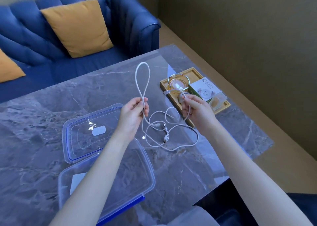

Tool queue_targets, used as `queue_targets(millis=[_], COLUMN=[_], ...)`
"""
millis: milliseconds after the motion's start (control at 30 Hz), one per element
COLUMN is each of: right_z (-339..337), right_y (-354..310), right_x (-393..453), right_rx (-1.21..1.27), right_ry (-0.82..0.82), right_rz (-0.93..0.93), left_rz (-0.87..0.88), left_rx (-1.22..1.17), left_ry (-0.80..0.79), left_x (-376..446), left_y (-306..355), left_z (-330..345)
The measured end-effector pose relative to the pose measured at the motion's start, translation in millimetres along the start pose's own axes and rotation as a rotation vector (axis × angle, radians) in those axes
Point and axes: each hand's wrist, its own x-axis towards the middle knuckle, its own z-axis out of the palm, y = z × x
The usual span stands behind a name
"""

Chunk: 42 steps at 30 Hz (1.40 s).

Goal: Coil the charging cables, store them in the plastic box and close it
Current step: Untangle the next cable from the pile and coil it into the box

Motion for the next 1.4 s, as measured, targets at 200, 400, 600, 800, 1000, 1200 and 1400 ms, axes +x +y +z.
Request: queue_targets(millis=[200, 400, 600, 800, 1000, 1200, 1400], right_z=[20.0, 28.3, 18.3, 5.0, -12.1, -6.6, -3.8], right_y=[12.9, 30.3, 26.0, 32.9, 61.6, 98.1, 127.3], right_x=[-5.5, -11.3, -4.4, 2.3, 11.6, 11.9, 20.2], right_rx=[-0.181, -0.315, -0.237, -0.280, -0.458, -0.050, -0.593], right_ry=[-0.114, -0.177, -0.061, 0.091, 0.139, 0.094, 0.043], right_rz=[0.019, 0.001, -0.007, -0.028, 0.039, 0.346, 0.367], left_rz=[-0.135, -0.258, -0.415, -0.500, -0.503, -0.547, -0.562], left_rx=[-0.212, -0.240, -0.155, -0.043, -0.089, -0.264, -0.310], left_ry=[-0.007, 0.007, 0.123, 0.179, 0.169, 0.113, 0.076], left_x=[-4.3, -17.3, -28.7, -34.7, -41.5, -46.4, -45.4], left_y=[-3.8, -34.8, -82.0, -97.5, -92.4, -82.6, -71.6], left_z=[-1.5, 1.7, 1.3, 2.5, 1.5, -1.7, -4.6])
